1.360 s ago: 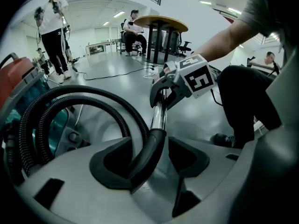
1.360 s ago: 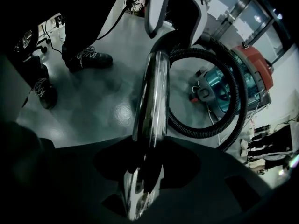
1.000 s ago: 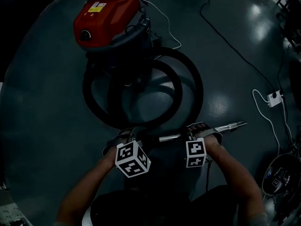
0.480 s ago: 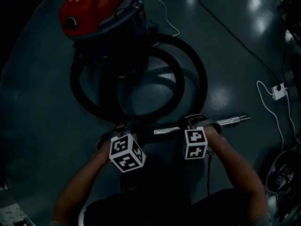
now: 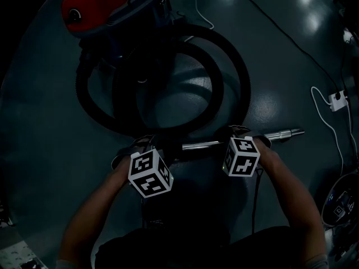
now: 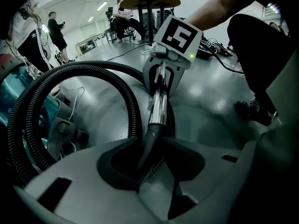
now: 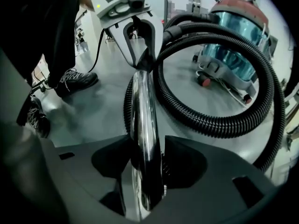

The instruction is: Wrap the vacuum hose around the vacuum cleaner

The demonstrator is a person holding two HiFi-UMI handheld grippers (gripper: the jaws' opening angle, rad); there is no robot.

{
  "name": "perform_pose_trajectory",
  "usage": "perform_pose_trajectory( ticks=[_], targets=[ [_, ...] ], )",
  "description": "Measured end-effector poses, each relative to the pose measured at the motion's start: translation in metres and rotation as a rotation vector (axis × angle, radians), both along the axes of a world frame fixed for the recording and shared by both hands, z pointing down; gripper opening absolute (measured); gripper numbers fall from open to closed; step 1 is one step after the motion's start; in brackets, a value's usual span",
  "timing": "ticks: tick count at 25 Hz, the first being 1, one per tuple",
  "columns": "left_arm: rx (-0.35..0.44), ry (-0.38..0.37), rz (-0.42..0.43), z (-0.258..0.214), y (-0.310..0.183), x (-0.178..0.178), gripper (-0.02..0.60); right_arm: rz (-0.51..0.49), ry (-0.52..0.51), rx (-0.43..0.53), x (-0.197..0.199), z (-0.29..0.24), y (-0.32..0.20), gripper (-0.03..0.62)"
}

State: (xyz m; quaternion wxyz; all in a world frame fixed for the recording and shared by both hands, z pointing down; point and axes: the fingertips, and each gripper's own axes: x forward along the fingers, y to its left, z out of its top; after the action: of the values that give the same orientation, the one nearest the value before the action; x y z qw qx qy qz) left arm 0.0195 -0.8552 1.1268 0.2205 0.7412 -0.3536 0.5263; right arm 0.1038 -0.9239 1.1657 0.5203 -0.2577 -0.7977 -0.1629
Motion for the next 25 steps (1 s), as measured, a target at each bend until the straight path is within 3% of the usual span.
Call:
perform_pose_trajectory(
  ticks=[5,13,16,18,22,25],
  targets=[
    [-0.015,-0.001,-0.001,0.002,0.001,0.000,0.172,0.077,-0.032,-0.030,0.003,-0.012,-0.009,0.228],
    [-0.042,0.032,-0.011,-0.007,0.007,0.009,0.169,0.215,-0.147,-0.090,0.015,-0.046,-0.016,0.229],
    [-0.065,0.074,-0.009,-0.013,0.010,0.017,0.149,0.279,-0.183,-0.147,0.017,-0.059,-0.015,0.227],
    [-0.072,0.093,-0.012,-0.018,0.010,0.020,0.103,0.312,-0.218,-0.174,0.015,-0.070,-0.015,0.220],
    [-0.075,0.123,-0.003,-0.029,0.001,0.031,0.040,0.360,-0.298,-0.136,0.021,-0.083,-0.019,0.010],
    [-0.040,0.166,-0.024,-0.043,-0.011,0.042,0.008,0.429,-0.313,-0.145,0.028,-0.093,-0.021,0.005]
  ],
)
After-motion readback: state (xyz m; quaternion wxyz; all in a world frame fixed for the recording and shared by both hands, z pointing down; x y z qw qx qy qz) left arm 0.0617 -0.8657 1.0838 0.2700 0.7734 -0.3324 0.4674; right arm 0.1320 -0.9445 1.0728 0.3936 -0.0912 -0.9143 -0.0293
